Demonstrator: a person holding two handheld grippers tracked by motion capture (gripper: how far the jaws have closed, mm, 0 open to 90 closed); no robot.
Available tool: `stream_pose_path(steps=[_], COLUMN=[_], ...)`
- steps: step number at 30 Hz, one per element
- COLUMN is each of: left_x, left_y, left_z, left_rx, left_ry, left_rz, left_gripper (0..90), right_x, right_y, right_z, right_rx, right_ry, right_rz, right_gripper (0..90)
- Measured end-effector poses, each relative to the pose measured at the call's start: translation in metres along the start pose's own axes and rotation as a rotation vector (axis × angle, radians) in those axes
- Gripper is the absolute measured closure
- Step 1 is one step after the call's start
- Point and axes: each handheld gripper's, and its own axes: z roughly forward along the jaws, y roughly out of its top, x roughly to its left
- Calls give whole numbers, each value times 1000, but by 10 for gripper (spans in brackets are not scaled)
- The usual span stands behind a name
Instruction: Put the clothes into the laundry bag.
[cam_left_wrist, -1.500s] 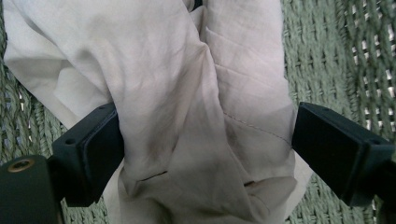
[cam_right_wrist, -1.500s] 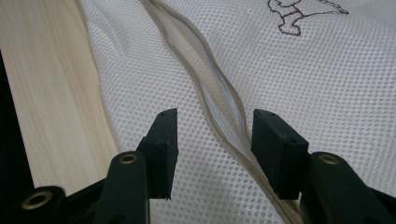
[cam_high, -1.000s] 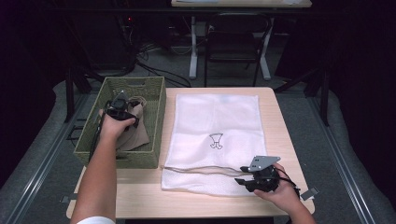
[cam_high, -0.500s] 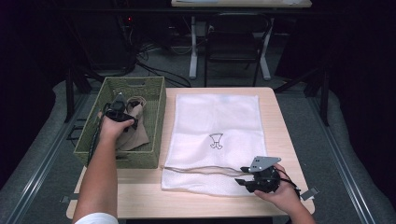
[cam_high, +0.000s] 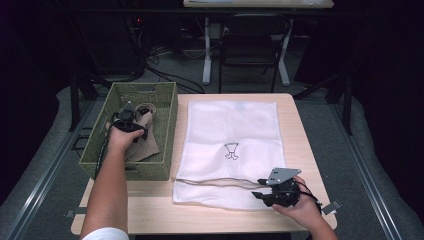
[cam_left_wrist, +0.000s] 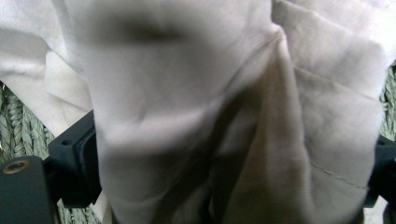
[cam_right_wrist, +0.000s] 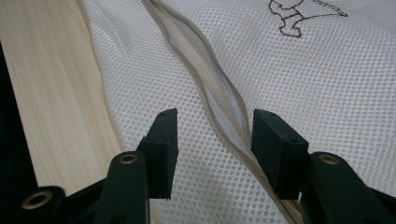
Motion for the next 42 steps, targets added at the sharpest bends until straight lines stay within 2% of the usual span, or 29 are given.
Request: stream_pose_path(steps=[3, 4, 10, 14, 19, 22, 24, 27, 30, 34, 37, 42], left_x=[0, 0, -1, -1, 0, -1, -3, -2, -2, -1, 1, 0], left_y=[0, 0, 0, -1, -1, -1, -1, -1, -1, 0, -1, 1], left_z=[1, 1, 2, 1, 0, 0, 1, 1, 0, -2, -5, -8], left_rx=[7, 9, 17, 29, 31, 33, 26, 28, 31, 25, 21, 23], left_ry=[8, 13, 22, 31, 35, 47, 49, 49, 50, 39, 25, 39], left_rz=[-8, 4, 18, 32, 33, 42, 28, 29, 44, 53, 38, 50], left_gripper=[102, 108, 152, 221, 263, 272, 282, 287, 294, 392, 448, 523], right_x=[0, 0, 0, 1, 1, 1, 1, 1, 1, 1, 1, 1], right_y=[0, 0, 0, 0, 0, 0, 0, 0, 0, 0, 0, -1], right_z=[0, 0, 0, 0, 0, 0, 0, 0, 1, 1, 1, 1], right_rx=[1, 2, 3, 4, 4, 5, 6, 6, 7, 9, 7, 9], right_ry=[0, -1, 0, 0, 0, 1, 1, 2, 2, 2, 3, 2], right_rz=[1, 3, -1, -2, 0, -1, 0, -1, -2, -2, -4, -3], right_gripper=[514, 515, 514, 514, 514, 514, 514, 514, 513, 513, 513, 513])
